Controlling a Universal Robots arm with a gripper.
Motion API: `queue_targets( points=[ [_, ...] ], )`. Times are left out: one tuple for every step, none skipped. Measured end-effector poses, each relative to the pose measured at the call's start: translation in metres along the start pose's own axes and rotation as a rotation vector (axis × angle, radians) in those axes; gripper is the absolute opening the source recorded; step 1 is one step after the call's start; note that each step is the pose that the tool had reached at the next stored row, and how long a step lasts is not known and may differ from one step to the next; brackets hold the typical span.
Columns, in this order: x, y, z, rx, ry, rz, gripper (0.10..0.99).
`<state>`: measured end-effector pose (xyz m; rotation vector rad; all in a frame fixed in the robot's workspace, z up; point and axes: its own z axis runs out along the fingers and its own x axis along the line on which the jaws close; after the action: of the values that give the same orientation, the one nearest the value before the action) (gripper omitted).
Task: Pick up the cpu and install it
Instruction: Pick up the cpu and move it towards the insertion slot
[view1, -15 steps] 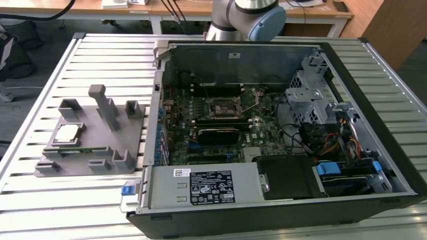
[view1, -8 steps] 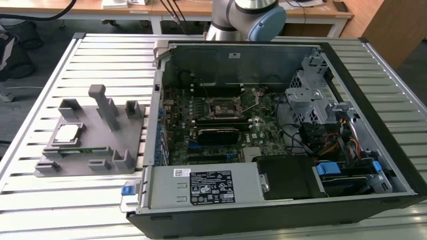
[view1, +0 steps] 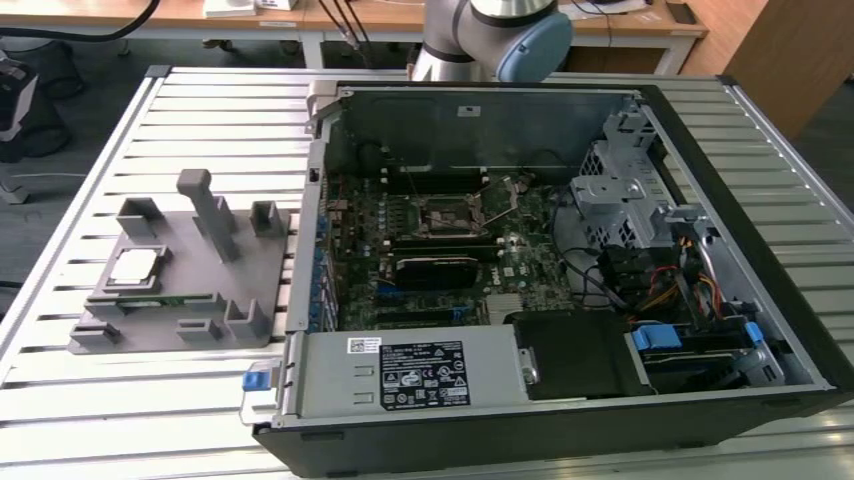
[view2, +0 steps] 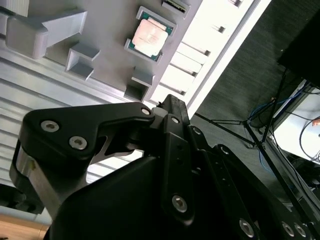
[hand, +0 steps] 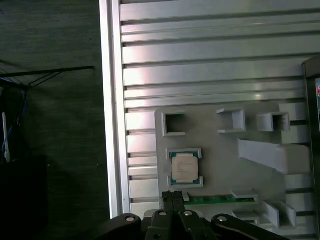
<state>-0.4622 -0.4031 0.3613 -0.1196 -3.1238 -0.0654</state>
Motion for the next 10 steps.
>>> queue_targets(
  points=[
    [-0.0006, 0.0001, 0.0001, 0.0, -0.0001, 0.0, 0.11],
    [-0.0007, 0.0001, 0.0003, 0.0, -0.0004, 0.0, 0.11],
    [-0.0007, 0.0001, 0.0004, 0.0, -0.0012, -0.001, 0.11],
    [-0.0009, 0.0001, 0.0006, 0.0, -0.0029, -0.002, 0.11],
    [-0.0011, 0.0001, 0.0009, 0.0, -0.0048, -0.005, 0.11],
    [-0.0014, 0.0001, 0.0014, 0.0, -0.0074, -0.008, 0.118],
    [-0.0019, 0.0001, 0.002, -0.001, -0.0097, -0.013, 0.118],
    [-0.0024, 0.0001, 0.0026, -0.001, -0.0121, -0.017, 0.176],
    [-0.0028, 0.0001, 0.0031, -0.001, -0.0138, -0.021, 0.239],
    [-0.0029, 0.0001, 0.0035, -0.001, -0.0142, -0.022, 0.239]
  ],
)
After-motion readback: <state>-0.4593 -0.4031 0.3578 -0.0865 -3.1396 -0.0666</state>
